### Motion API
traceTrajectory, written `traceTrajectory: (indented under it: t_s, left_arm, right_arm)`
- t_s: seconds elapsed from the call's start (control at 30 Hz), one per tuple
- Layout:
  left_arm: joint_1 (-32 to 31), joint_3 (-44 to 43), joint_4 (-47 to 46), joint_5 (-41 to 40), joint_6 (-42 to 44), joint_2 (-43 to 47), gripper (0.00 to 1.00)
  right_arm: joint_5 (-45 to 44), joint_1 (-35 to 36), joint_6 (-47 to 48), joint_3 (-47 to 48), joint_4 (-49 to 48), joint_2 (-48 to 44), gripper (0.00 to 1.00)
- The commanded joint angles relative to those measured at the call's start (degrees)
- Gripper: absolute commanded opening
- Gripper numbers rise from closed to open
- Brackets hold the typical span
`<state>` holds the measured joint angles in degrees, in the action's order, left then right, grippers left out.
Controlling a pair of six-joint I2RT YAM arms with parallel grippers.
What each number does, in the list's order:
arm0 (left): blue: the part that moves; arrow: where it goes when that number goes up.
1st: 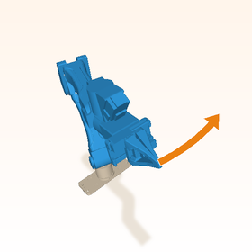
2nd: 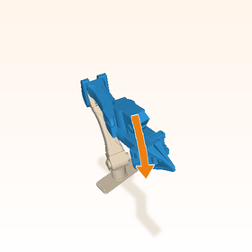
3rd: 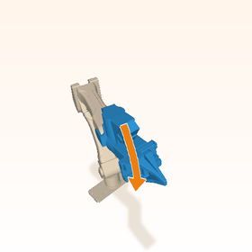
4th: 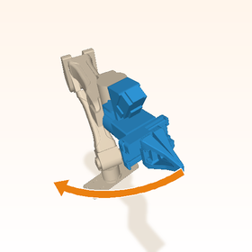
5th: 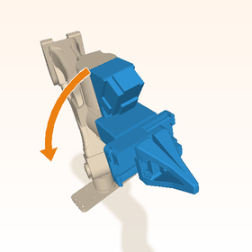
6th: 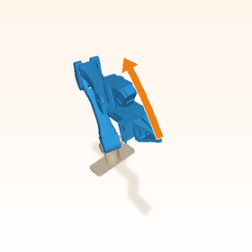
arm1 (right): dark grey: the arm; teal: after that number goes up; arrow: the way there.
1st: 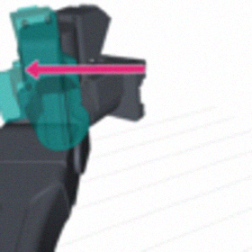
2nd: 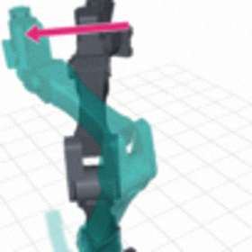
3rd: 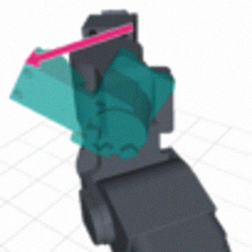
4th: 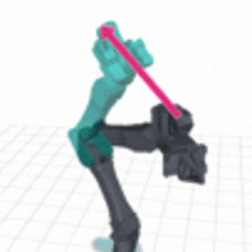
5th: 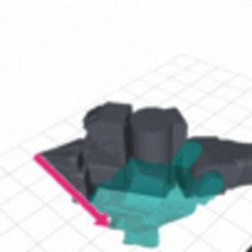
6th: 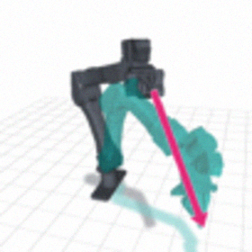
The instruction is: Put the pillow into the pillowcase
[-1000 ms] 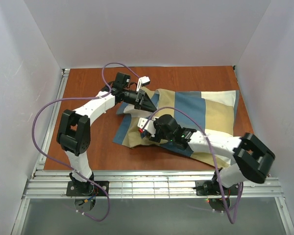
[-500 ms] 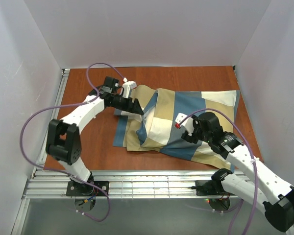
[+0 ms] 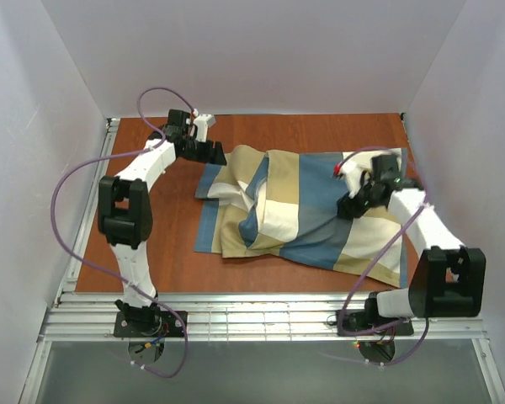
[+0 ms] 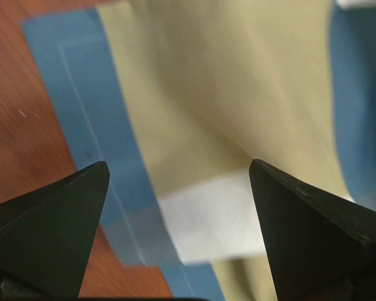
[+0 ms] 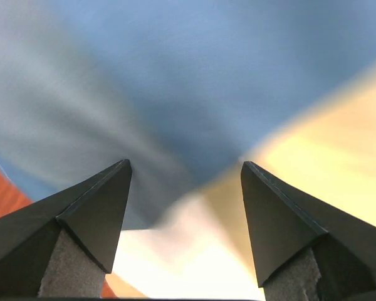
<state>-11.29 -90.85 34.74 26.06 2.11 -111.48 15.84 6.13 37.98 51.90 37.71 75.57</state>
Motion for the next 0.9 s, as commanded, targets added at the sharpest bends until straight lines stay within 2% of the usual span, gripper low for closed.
traceTrajectory:
  t_s: [0.0, 0.03, 0.13, 0.27, 0.37, 0.47, 0.5, 0.53, 0.6, 0.63, 0.73, 0.87]
  left_arm:
    - [2.14, -9.67, 0.67, -2.77, 2.36, -10.02, 0.86]
    - [2.15, -15.53, 2.33, -2.95, 2.81, -12.77, 0.86]
    - [1.97, -23.64, 3.50, -4.00, 2.64, -20.76, 0.88]
    - [-0.48, -26.66, 2.53, -9.79, 1.76, -26.23, 0.89]
    - [-1.89, -25.26, 2.35, -13.12, 0.36, -28.18, 0.87]
    - [-3.03, -20.63, 1.82, -15.07, 1.05, -27.39, 0.74]
    - [-3.12, -18.68, 1.21, -15.34, 1.40, -26.86, 0.64]
    - [-3.21, -17.36, 1.12, -15.34, 2.02, -26.51, 0.47]
    - [-3.12, -14.71, 3.21, -16.74, 2.81, -25.98, 0.24]
    - [-2.34, -14.10, 3.84, -16.92, 3.94, -25.46, 0.00]
    - [2.47, -11.37, 3.14, -15.96, 5.61, -21.42, 0.00]
    - [9.78, -19.42, 6.91, -17.71, 11.24, -20.09, 0.00]
  right_arm:
    - [9.98, -9.97, -4.13, 15.63, 0.77, 5.17, 0.67]
    - [10.44, -13.91, -5.27, 18.73, 3.57, 6.59, 0.68]
    - [7.56, -19.48, -8.78, 25.52, 5.26, 9.85, 0.72]
    - [0.09, -21.07, -8.97, 27.29, 5.18, 14.59, 0.77]
    - [-1.85, -21.07, -9.59, 27.73, 5.44, 19.68, 0.77]
    - [-1.17, -20.99, -10.46, 27.38, 5.44, 23.64, 0.77]
    - [-0.64, -20.90, -10.90, 27.64, 5.35, 24.62, 0.77]
    - [-0.28, -20.72, -11.43, 27.73, 5.35, 25.41, 0.77]
    - [2.00, -19.94, -11.87, 28.17, 5.44, 27.61, 0.76]
    - [3.83, -19.58, -11.87, 27.91, 5.44, 27.96, 0.74]
    - [7.09, -16.16, -11.43, 26.24, 5.44, 27.79, 0.70]
    - [8.33, -8.44, -11.61, 20.72, 5.35, 26.39, 0.66]
